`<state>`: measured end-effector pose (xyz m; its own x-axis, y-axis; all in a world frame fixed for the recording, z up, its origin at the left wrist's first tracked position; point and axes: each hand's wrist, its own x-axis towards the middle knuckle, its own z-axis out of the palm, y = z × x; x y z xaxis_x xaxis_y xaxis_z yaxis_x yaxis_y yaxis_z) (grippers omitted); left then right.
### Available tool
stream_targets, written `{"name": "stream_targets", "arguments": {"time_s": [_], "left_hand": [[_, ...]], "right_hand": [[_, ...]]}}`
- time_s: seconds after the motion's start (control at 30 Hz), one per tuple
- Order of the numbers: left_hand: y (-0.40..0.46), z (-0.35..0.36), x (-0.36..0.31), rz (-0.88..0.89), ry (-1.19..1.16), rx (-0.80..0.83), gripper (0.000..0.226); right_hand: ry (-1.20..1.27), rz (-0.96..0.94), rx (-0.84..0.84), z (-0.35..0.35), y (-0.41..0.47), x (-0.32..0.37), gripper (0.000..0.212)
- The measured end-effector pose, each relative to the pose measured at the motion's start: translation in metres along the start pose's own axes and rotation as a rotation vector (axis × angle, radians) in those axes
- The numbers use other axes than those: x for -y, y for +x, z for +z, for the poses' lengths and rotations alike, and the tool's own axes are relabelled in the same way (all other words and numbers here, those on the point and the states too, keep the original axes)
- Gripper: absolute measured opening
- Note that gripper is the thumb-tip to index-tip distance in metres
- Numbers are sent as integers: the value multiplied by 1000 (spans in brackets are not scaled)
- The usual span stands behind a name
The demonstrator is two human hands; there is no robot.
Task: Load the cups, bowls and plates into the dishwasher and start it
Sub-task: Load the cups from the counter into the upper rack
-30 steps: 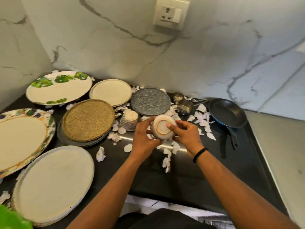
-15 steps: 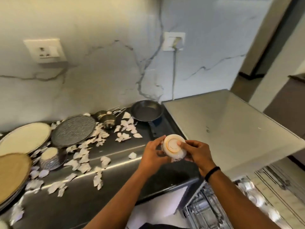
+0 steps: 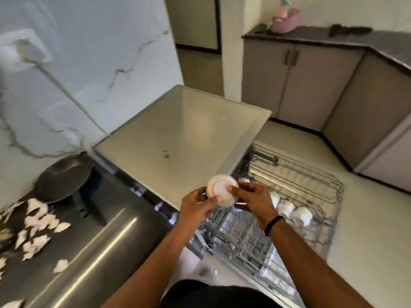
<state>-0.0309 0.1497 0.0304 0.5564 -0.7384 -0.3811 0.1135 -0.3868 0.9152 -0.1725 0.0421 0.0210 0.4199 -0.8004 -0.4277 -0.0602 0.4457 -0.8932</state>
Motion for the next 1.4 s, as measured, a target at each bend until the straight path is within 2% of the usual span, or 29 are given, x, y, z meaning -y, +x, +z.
{"name": "stream_targets", "arguments": {"time_s": [0.13,0.3,0.43,0.57,0.63,0.77,0.93,1.03,1.13,1.23,1.4], "left_hand": [[34,50,3,-49,68,135,16],[81,103,13,-206,88,306,21],[110,129,36,-312,135,415,19],[133,148,65,-440,189,430,11],[148,156,82,-486,233,436,14],[169,162,108,-527,315,416,11],[192,164,142,-612,308,368,6],[200,164,156,-644,291,309,11],[204,168,169,-620,313,229,13],[204,176,182,-605,353,138,26],[200,196,184,-490,578,41,31]], "right_hand": [[34,60,-143,-48,15,-9,24],[-59,136,-272,-96,45,-17,35],[-124,278,-317,-121,64,-36,32],[-97,417,-349,-132,81,-65,24],[-85,481,-350,-134,93,-82,25],[-99,555,-354,-130,113,-112,35],[-98,588,-337,-122,142,-147,22],[-99,627,-314,-119,161,-171,28],[-161,664,-303,-117,174,-184,25],[-270,666,-292,-117,187,-198,29],[-338,686,-284,-120,202,-200,37]]}}
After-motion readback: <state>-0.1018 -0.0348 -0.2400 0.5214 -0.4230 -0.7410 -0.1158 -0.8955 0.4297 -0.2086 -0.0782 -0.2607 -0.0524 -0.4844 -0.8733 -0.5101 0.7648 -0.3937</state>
